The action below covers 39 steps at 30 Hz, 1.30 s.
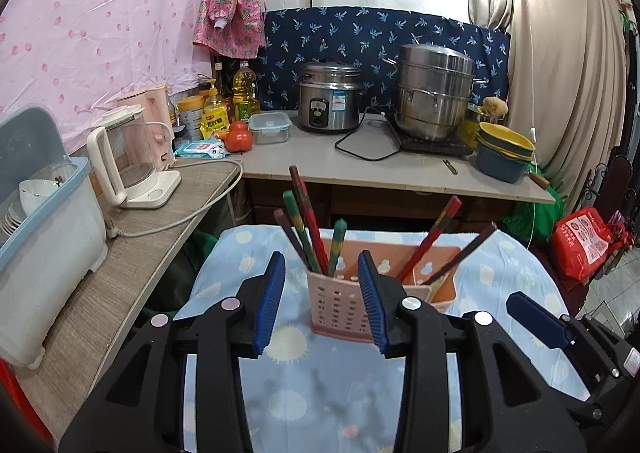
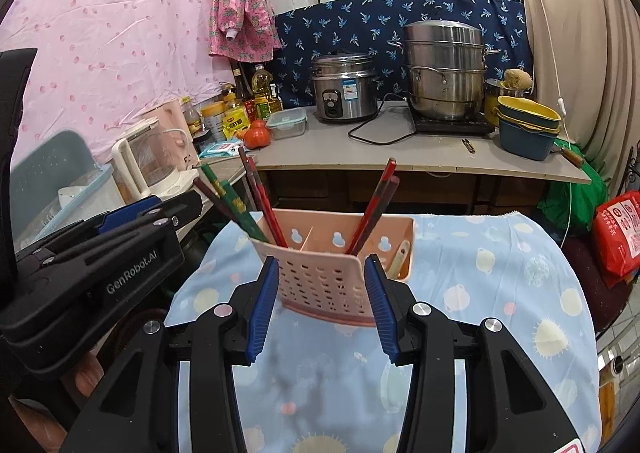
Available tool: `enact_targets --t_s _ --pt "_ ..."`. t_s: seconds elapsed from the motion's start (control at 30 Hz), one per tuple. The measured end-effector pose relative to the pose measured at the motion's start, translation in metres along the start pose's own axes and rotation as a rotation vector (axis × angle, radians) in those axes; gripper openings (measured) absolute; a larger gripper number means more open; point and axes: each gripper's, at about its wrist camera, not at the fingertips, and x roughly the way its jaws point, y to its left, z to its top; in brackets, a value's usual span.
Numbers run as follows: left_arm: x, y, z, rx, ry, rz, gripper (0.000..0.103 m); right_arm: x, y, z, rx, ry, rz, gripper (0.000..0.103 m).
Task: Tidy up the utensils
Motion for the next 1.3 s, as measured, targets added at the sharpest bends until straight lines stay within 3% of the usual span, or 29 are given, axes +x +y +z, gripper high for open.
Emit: enact_targets --t_s 0.07,0.5,0.87,1.07,1.2,1.3 --pt "-0.004 0.0 -0.006 0.003 0.003 0.012 0.052 -0.004 0.001 -0.006 -0.005 0.004 -0.01 0.046" --pt "-0.021 -0.01 -0.043 0.03 0.03 0.052 0.064 -0.013 0.0 -0.043 -0.014 0.054 -0.043 0.052" --pt "-0.028 -0.005 -0.056 0.012 0.039 0.085 0.085 -0.02 -0.009 -0.054 -0.007 0.069 -0.083 0.056" --pt "-0.027 0.002 -0.061 -0.008 0.053 0.09 0.09 -0.024 -0.007 -0.053 -0.032 0.056 -0.12 0.076" --pt "-0.026 0.007 -0.062 -0.016 0.061 0.098 0.09 -0.024 -0.005 -0.053 -0.054 0.055 -0.134 0.084" --pt "-0.026 0.012 -0.063 -0.027 0.065 0.106 0.091 -0.024 -0.005 -0.054 -0.052 0.056 -0.134 0.085"
